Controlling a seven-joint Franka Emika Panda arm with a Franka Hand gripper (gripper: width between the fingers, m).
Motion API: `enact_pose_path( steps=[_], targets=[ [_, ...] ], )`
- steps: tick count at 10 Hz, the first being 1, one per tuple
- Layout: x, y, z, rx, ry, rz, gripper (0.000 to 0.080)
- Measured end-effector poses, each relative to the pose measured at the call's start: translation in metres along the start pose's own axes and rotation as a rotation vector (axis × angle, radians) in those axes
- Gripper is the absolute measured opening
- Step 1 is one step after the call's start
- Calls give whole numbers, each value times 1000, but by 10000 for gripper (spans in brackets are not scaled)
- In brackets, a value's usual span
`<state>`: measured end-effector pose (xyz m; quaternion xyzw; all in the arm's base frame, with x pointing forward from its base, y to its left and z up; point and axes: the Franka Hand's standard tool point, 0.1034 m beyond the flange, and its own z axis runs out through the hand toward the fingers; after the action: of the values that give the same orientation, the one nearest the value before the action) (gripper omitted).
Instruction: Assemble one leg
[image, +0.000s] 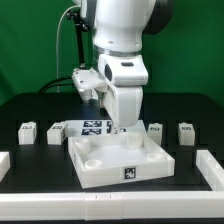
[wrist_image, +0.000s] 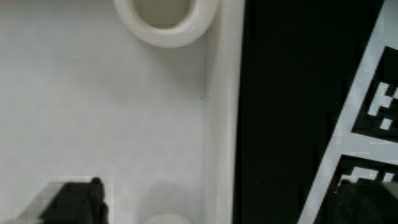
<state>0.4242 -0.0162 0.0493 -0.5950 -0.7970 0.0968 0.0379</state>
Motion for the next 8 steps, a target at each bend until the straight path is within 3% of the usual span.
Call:
enact_pose_path(
  steps=[4, 7, 8],
  targets=[
    [9, -13, 32, 64, 28, -3, 650],
    [10, -14, 35, 70, 30, -4, 650],
    [10, -14, 35, 71, 30, -3, 554]
  ],
)
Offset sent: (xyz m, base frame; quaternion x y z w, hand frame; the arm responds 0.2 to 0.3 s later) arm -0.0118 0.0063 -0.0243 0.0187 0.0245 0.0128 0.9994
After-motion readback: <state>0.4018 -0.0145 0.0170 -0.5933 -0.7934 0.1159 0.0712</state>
